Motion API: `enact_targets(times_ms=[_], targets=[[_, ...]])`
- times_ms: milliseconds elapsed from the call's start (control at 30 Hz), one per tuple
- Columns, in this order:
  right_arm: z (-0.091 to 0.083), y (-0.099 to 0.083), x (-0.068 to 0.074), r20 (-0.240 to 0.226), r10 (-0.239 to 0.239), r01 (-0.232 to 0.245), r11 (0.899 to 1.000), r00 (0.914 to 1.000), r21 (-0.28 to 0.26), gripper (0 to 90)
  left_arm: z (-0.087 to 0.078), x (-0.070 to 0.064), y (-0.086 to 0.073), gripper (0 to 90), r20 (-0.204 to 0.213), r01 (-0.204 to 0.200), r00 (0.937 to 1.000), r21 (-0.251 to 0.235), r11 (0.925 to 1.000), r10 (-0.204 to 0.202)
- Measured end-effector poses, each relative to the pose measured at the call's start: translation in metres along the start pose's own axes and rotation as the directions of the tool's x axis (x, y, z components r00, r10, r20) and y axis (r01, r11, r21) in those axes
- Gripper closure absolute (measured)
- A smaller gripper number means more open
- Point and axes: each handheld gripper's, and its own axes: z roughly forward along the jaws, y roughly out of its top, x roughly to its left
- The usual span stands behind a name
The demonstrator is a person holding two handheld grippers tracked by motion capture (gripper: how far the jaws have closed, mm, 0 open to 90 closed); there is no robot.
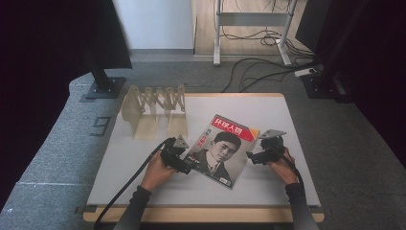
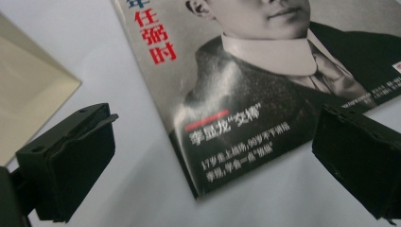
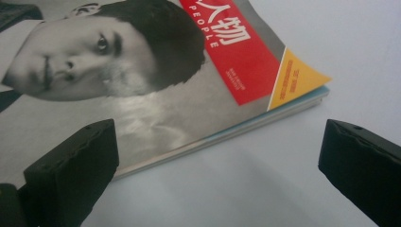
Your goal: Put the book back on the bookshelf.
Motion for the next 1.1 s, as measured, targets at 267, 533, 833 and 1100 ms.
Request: enact_targets(times_ms=[267,533,833,1100], targets=[[0.015,0.014,-0.01,-0.014,-0.006,0.006,1.0,0.9999,-0.002,0.0,0.013,0.003,0.011,0.0,0.013,-0.002,0.9999,0.014,0.9999,0.002],[0.036,0.024,-0.023,-0.023,-0.01,0.011,0.999,0.9997,0.042,0.0,0.026,0.006,0.015,0.0,0.009,0.001,1.0,0.012,0.9999,-0.001],[0.06,0.03,-0.038,-0.036,0.017,-0.016,0.999,0.9992,0.052,0.0,0.038,0.011,0.01,0.0,0.007,0.004,1.0,0.019,0.9998,-0.004],[0.069,0.024,-0.046,-0.093,0.071,-0.068,0.997,0.9931,0.034,0.0,0.045,0.012,0.008,0.0,0.063,0.031,0.9975,0.007,0.9995,-0.031]])
